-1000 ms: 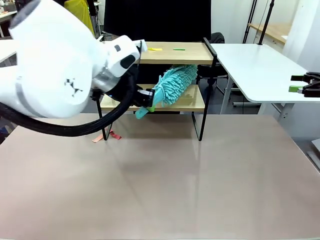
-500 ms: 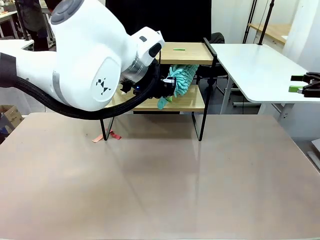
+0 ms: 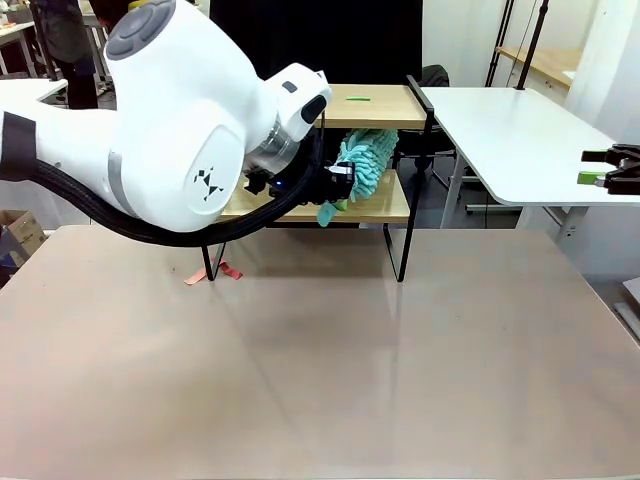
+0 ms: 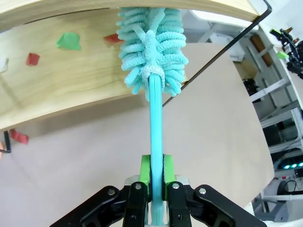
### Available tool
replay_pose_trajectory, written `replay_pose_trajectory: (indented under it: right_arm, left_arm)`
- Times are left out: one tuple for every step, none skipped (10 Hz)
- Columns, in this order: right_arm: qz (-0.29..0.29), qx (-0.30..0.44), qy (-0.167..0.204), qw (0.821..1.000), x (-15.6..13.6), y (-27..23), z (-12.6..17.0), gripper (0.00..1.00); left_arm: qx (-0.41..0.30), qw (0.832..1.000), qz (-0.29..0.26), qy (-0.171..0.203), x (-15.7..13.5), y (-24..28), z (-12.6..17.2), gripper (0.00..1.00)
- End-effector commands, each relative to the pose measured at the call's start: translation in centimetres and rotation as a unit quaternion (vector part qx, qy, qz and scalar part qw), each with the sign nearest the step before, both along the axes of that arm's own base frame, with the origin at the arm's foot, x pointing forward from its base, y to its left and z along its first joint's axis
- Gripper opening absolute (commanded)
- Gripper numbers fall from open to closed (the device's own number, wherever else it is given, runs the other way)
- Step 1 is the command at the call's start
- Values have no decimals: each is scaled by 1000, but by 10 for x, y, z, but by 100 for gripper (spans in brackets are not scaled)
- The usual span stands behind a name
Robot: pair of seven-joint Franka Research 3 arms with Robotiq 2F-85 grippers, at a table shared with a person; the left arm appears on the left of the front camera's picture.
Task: Clean the shelf.
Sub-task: Clean the specific section of the Shelf indicated by the human with the Duster.
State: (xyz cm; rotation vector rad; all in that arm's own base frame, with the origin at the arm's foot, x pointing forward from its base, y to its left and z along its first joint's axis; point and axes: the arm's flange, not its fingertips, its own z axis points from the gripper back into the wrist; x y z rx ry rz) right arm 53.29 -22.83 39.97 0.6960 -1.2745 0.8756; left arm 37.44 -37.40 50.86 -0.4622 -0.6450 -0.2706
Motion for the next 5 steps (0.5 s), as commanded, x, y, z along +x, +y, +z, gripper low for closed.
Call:
replay_pose_trajectory:
  right_arm:
    - [0,-1,-3,1000,1,2,3,100]
    - [0,-1,-3,1000,1,2,3,100]
    - [0,-1,-3,1000,1,2,3,100]
    - [0,-1,-3,1000,1,2,3,100]
    - [0,-1,-3,1000,1,2,3,100]
  left_arm:
    - [-20,998,63,-9,-3,-38,3,13]
    - [-14,996,89,5,2,-49,-1,13]
    - [-21,994,102,19,8,-60,-9,13]
    - [-32,992,117,23,11,-70,-14,13]
    - [-44,992,114,27,14,-80,-18,13]
